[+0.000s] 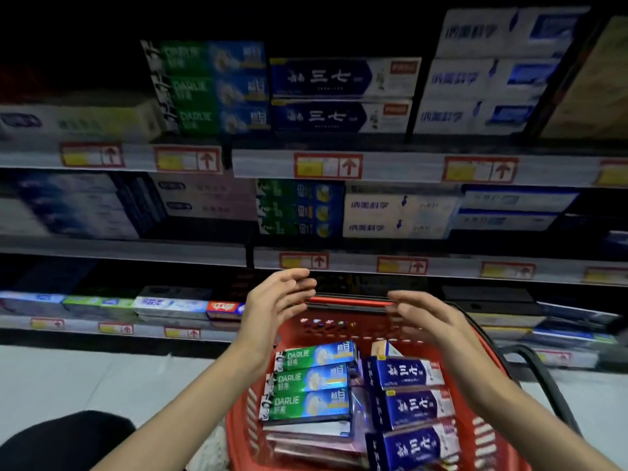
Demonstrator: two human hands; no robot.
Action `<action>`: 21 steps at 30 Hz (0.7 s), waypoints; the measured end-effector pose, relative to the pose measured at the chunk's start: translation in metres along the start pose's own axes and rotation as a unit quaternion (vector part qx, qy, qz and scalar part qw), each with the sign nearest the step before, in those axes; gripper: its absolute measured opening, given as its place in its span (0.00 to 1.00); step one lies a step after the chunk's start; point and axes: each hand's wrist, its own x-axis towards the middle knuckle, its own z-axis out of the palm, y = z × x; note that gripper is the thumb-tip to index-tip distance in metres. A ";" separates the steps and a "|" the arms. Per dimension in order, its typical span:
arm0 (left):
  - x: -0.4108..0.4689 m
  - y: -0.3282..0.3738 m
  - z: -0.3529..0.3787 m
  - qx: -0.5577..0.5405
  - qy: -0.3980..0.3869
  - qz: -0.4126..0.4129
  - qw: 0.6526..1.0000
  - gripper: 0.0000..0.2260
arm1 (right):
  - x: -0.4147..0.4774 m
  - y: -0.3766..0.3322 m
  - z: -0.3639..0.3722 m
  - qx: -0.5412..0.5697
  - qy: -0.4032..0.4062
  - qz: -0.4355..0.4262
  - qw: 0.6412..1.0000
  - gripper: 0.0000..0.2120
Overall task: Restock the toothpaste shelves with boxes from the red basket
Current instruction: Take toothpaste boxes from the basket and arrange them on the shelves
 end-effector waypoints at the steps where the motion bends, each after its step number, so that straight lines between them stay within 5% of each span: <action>1: 0.001 -0.004 0.000 0.003 -0.001 -0.005 1.000 0.14 | 0.003 -0.001 0.001 0.001 0.001 0.001 1.000 0.15; 15: -0.002 -0.005 0.009 0.019 0.003 -0.012 1.000 0.14 | 0.037 -0.007 0.031 0.010 -0.016 0.021 1.000 0.14; 18: -0.005 -0.002 0.008 0.005 0.000 -0.009 1.000 0.14 | 0.044 0.008 0.040 -0.078 -0.014 0.017 0.997 0.13; 21: -0.010 0.007 0.009 -0.010 -0.002 -0.014 1.000 0.17 | 0.057 0.045 0.049 -0.293 -0.006 0.017 0.956 0.12</action>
